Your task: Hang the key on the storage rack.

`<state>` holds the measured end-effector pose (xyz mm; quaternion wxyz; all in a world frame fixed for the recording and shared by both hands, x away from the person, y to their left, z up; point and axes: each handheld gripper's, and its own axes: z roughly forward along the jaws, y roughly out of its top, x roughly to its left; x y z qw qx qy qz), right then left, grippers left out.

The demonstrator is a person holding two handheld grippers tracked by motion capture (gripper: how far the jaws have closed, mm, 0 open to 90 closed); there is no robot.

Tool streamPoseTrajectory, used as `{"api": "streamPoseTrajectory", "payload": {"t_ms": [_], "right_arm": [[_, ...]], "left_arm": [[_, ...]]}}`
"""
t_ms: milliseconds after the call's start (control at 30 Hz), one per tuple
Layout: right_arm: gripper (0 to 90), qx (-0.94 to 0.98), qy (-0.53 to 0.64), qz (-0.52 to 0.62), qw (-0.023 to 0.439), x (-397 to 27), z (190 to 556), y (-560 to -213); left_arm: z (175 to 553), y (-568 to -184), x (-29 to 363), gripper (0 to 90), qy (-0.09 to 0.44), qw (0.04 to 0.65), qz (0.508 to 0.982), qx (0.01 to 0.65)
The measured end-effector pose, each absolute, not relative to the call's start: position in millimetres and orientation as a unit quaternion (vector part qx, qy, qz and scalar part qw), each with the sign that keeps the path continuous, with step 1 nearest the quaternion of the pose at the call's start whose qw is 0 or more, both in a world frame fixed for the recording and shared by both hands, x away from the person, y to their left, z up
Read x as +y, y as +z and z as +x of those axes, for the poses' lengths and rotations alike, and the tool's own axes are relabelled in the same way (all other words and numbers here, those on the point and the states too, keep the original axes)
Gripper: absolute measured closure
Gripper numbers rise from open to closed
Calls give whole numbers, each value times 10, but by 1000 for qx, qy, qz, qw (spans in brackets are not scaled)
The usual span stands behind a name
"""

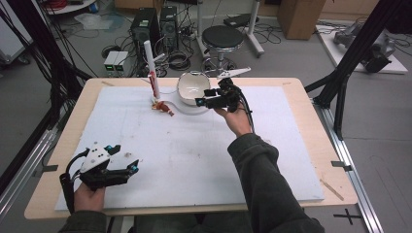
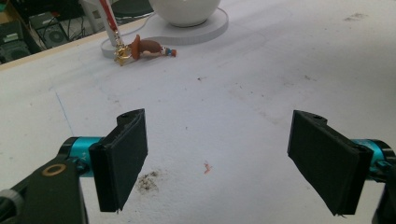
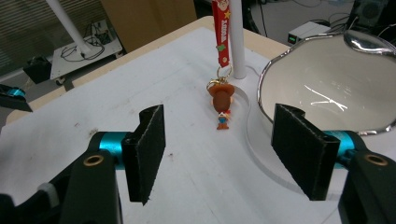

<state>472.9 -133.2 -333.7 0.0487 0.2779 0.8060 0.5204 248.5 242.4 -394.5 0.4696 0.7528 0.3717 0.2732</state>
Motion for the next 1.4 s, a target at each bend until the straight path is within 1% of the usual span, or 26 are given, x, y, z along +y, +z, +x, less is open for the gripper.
{"api": "streamPoseTrajectory", "payload": {"t_ms": [767,933,1400], "right_arm": [[246,797,521,298,66,-1858,4518,-3498],[210,794,523,302,73,-1926,4476,-3508],[178,796,515,307,82,-2083,4339,-3603]], "left_arm": [[2502,-3964,2418,205,271,465,753,378],[2509,-3964,2425,205,273,465,752,380],[2507,-3966,2426,205,273,462,752,382]]}}
